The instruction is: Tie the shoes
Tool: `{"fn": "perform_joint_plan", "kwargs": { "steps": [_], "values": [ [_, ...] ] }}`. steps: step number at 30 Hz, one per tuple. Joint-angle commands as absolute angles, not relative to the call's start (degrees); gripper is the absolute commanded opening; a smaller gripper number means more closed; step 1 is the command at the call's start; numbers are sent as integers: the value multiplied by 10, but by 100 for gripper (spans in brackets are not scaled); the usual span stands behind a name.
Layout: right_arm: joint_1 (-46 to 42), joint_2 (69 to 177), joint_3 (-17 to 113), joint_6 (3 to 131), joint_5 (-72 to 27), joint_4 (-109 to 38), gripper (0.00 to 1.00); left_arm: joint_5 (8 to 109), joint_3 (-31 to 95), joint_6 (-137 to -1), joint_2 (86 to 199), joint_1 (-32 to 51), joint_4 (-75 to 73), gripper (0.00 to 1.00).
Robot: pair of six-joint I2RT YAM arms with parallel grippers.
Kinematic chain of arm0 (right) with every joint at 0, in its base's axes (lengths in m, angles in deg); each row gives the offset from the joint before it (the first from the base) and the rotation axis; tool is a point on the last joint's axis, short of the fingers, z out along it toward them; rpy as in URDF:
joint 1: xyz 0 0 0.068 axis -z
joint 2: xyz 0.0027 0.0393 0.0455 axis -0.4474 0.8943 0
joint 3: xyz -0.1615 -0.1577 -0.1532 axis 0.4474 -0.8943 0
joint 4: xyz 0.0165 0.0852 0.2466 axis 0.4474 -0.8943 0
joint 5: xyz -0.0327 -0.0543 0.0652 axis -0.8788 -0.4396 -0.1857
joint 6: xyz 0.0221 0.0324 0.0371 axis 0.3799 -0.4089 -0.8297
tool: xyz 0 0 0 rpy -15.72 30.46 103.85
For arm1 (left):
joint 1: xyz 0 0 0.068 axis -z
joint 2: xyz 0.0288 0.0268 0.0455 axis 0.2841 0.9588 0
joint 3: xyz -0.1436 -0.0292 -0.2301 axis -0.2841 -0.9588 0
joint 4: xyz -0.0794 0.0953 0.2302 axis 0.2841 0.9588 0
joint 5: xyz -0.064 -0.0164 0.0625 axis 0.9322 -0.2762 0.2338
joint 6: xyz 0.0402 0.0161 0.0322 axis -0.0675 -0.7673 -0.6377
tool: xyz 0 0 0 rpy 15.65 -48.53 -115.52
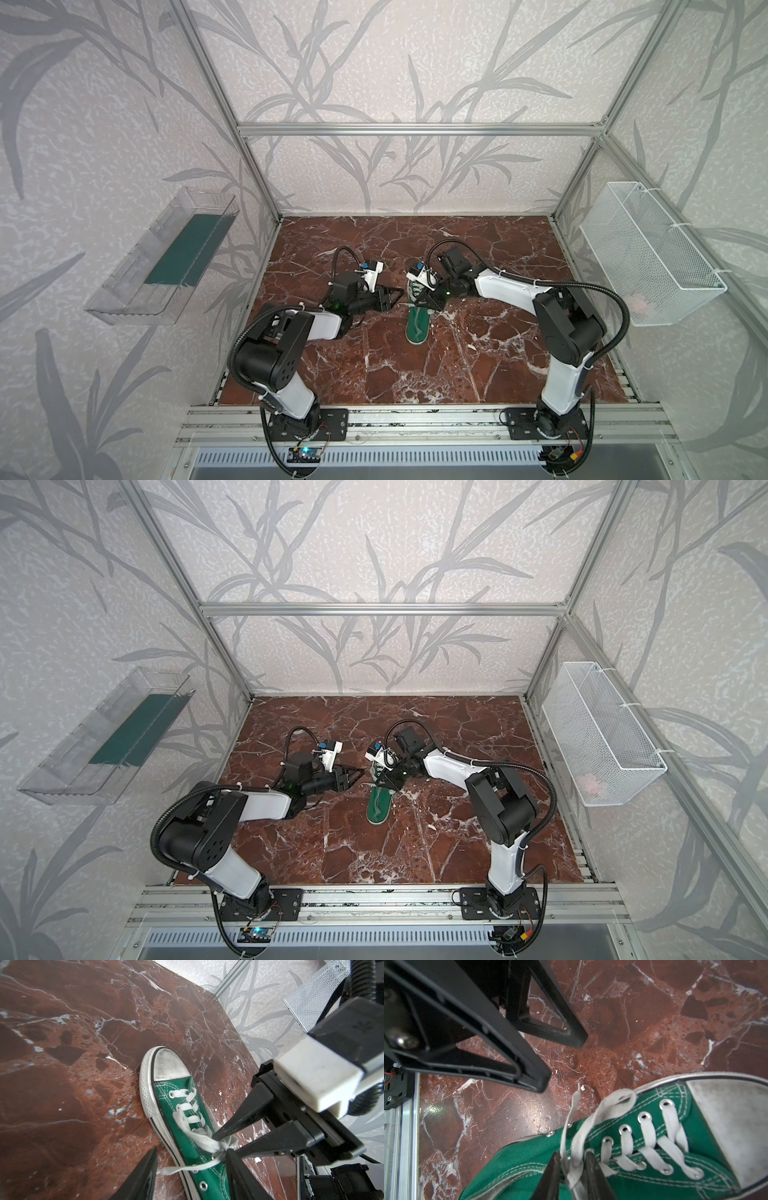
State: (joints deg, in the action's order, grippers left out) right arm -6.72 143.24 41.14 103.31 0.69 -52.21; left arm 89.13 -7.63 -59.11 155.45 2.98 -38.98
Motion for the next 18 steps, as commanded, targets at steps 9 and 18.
{"fn": "perform_joint_plan", "kwargs": {
  "steps": [9, 18],
  "values": [
    [-68, 1422, 405, 1035, 15, -520, 24, 895, -38, -578, 1615, 55, -397, 55],
    [-68, 1420, 400, 1037, 13, -519, 23, 918, -19, -565, 1642, 55, -408, 55]
  ]
}}
